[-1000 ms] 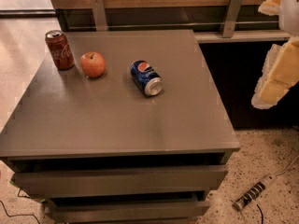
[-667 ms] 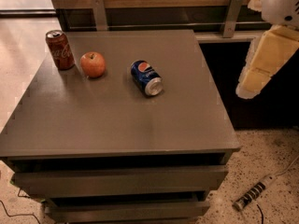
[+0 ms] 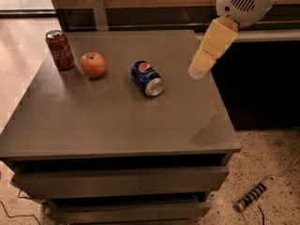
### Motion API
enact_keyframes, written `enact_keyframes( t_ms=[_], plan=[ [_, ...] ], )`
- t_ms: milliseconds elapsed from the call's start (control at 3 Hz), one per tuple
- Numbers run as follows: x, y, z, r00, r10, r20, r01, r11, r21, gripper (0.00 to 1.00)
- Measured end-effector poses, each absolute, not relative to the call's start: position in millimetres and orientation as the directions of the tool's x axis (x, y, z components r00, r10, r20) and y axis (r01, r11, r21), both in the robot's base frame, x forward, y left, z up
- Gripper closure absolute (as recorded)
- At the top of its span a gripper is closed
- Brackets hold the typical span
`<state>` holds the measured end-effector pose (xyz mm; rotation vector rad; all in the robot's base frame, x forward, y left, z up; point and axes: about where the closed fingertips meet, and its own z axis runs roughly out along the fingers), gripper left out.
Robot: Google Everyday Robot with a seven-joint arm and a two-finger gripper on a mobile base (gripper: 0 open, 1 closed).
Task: Place pepsi can upright
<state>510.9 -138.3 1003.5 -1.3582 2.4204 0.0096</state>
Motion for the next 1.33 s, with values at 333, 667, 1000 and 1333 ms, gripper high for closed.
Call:
enact_keyframes(
  t_ms=[333, 667, 1000, 1333],
  plan=[
    [541.3, -107.5, 995.3, -0.529, -0.759, -0.380, -0.789, 0.604, -0.107, 0.00],
    [542.9, -104.9, 996.0, -0.530, -0.757, -0.383, -0.788, 0.606, -0.107, 0.00],
    [554.6, -110.3, 999.6, -0.552, -0.754, -0.357, -0.771, 0.624, -0.127, 0.00],
    [569.9, -107.4, 1004.2, -0.597, -0.728, -0.337, -0.737, 0.664, -0.129, 0.00]
  ],
)
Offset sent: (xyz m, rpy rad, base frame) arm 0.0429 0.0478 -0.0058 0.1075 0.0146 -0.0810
